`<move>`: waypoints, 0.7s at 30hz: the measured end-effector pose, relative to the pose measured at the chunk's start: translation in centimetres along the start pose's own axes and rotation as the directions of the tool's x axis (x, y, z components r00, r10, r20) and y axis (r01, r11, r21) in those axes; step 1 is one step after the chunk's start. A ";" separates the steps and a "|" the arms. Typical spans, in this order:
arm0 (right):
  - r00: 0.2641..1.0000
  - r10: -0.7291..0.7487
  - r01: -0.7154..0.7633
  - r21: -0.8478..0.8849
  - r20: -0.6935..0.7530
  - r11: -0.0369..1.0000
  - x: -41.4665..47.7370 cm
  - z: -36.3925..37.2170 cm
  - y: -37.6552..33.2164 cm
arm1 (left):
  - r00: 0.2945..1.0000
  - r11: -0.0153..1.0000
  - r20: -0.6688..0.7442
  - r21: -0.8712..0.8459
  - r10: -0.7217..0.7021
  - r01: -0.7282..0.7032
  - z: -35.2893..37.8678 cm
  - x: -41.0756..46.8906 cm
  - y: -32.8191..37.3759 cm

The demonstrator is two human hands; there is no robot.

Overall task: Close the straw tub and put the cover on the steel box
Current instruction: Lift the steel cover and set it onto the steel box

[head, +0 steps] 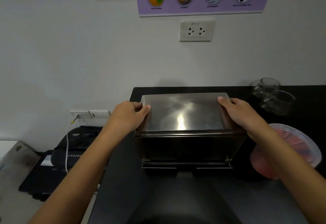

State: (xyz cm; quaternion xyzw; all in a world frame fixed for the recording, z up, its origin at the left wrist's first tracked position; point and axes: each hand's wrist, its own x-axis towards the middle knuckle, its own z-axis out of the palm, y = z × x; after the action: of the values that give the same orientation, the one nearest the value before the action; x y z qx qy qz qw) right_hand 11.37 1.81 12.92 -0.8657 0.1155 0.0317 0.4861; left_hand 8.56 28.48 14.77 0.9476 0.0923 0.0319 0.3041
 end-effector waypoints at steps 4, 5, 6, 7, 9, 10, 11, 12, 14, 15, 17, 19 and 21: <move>1.000 -0.017 0.017 -0.047 -0.014 0.999 0.2 0.0 -0.2 | 1.000 1.000 0.001 0.014 -0.010 0.010 0.0 0.1 0.0; 1.000 -0.020 0.019 -0.055 -0.015 0.998 0.3 0.0 -0.2 | 1.000 1.000 -0.002 0.005 -0.017 0.017 0.0 0.1 -0.1; 1.000 -0.020 0.019 -0.058 -0.009 0.998 0.3 0.0 -0.2 | 1.000 1.000 -0.002 -0.009 -0.022 0.022 0.0 0.0 -0.1; 1.000 -0.018 0.018 -0.056 0.002 0.998 0.2 -0.1 -0.1 | 1.000 0.999 0.002 -0.027 -0.027 0.027 0.0 -0.1 -0.2; 0.999 0.002 -0.001 -0.031 0.036 1.000 0.1 -0.4 0.0 | 0.999 0.996 0.014 -0.084 -0.037 0.038 -0.2 -0.3 -0.4; 0.998 0.015 -0.015 0.003 0.054 1.000 0.0 -0.5 0.1 | 0.999 0.991 0.015 -0.129 -0.045 0.046 -0.1 -0.4 -0.7; 0.997 0.023 -0.026 0.052 0.071 0.998 -0.2 -0.8 0.2 | 0.998 0.982 0.014 -0.182 -0.053 0.055 -0.1 -0.6 -1.0; 0.996 0.022 -0.031 0.108 0.089 0.994 -0.5 -1.1 0.4 | 0.998 0.969 0.014 -0.238 -0.061 0.063 0.0 -0.9 -1.3; 0.992 0.006 -0.028 0.170 0.130 0.985 -1.2 -1.6 1.0 | 0.998 0.946 0.016 -0.318 -0.066 0.068 0.2 -1.6 -1.9; 0.989 0.000 -0.025 0.173 0.147 0.985 -1.5 -1.9 1.3 | 0.998 0.944 0.022 -0.325 -0.060 0.064 0.4 -2.0 -2.1; 0.985 0.003 -0.036 0.186 0.174 0.982 -2.2 -2.4 1.9 | 0.998 0.945 0.023 -0.322 -0.052 0.057 0.7 -2.7 -2.6; 0.978 0.003 -0.053 0.235 0.210 0.971 -2.8 -2.8 2.3 | 0.998 0.926 0.020 -0.374 -0.051 0.055 0.9 -3.3 -2.9; 0.970 -0.003 -0.071 0.294 0.242 0.953 -3.5 -3.1 2.6 | 0.998 0.892 0.016 -0.449 -0.054 0.055 1.2 -4.0 -3.2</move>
State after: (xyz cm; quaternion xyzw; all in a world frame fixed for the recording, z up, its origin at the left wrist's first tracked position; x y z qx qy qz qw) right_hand 7.18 -1.50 13.00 -0.7692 0.0745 0.1265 0.6220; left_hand 4.28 29.55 11.95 0.8489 0.1087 0.0424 0.5155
